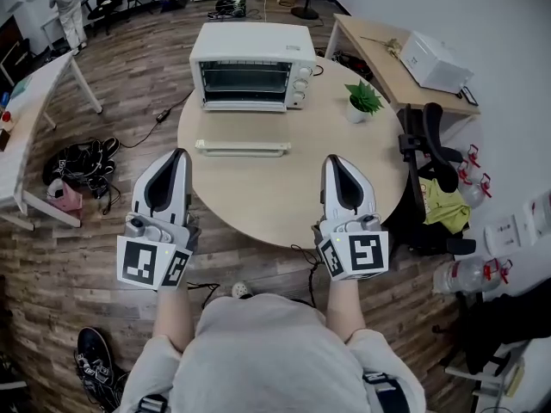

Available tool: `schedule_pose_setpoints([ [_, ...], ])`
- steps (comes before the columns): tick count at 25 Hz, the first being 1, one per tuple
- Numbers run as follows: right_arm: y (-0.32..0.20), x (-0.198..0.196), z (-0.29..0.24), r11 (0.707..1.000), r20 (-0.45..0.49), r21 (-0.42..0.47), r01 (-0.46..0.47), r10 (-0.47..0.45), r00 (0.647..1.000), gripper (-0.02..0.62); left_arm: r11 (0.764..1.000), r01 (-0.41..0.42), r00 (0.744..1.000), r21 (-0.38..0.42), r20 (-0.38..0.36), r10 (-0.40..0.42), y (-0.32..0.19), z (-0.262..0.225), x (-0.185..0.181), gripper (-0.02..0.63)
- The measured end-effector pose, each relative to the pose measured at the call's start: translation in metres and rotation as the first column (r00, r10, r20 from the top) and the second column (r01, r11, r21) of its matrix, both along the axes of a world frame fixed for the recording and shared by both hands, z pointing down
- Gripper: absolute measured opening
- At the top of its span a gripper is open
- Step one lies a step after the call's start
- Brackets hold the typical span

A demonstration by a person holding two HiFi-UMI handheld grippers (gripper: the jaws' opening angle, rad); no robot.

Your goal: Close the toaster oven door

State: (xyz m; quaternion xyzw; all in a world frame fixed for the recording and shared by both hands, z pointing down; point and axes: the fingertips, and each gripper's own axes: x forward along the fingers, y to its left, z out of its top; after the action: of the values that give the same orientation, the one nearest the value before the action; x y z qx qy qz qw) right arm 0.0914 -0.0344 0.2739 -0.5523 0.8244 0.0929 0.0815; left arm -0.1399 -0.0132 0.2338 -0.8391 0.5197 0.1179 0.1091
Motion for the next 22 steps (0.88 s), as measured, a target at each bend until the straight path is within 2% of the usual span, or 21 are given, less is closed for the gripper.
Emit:
schedule_pose_setpoints([
  [6, -0.019, -0.016, 0.006, 0.999, -0.008, -0.027, -0.037, 0.037, 0.999, 0.012, 0.999, -0.044, 0.999, -0.008, 0.002, 0.044, -0.023, 0.005, -0.015, 0.008],
  [12, -0.041, -0.026, 0.035, 0.992, -0.008, -0.121, -0.045, 0.044, 0.999, 0.012, 0.996, -0.060, 0.998, -0.063, -0.040, 0.057, -0.047, 0.027, -0.025, 0.008],
  [22, -0.104, -0.040, 0.113, 0.947, -0.014, -0.320, -0.038, 0.035, 0.999, 0.012, 0.988, -0.060, 0.997, -0.141, -0.049, 0.053, -0.098, 0.058, -0.035, 0.008],
])
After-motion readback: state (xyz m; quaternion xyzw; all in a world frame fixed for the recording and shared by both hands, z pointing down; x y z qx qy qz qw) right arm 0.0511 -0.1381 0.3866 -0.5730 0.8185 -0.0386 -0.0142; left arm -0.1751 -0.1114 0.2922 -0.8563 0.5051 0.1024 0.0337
